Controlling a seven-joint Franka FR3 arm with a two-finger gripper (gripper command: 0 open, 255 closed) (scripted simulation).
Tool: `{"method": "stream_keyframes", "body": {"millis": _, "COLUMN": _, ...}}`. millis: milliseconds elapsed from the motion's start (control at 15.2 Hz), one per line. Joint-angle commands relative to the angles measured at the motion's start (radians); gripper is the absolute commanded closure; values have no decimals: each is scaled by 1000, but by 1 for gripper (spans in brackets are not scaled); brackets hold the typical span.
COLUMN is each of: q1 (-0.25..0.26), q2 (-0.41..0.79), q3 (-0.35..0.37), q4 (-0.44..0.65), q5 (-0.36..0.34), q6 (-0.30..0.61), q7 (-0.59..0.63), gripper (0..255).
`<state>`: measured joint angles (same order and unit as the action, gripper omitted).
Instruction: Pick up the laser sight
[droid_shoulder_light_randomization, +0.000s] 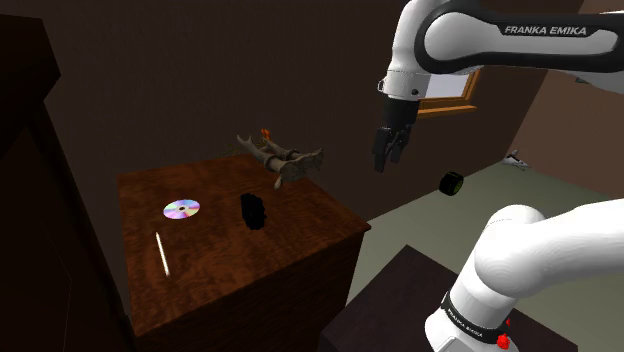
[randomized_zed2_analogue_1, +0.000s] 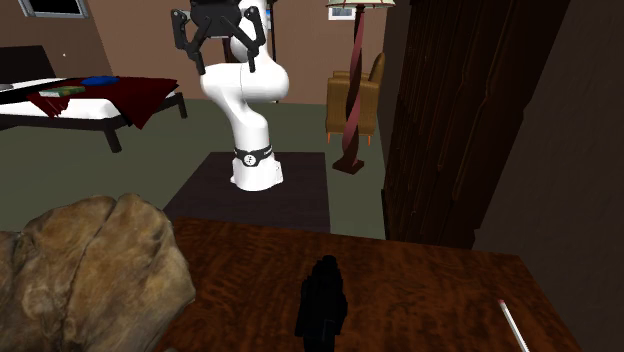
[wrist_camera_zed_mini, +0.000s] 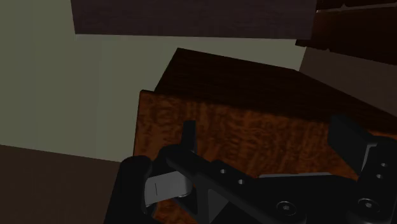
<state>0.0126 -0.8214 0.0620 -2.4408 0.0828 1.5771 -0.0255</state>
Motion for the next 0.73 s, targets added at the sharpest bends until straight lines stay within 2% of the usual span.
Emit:
{"method": "stream_keyframes", "body": {"millis": 0, "q1": 0, "q2": 0, "q3": 0, "q4": 0, "q5": 0, "q6": 0, "q7": 0, "gripper": 0}}
{"method": "stream_keyframes", "body": {"millis": 660, "q1": 9, "q2": 400, "q3": 111, "q4": 156, "q5": 30, "q6": 202, "q7": 115, "gripper": 0}}
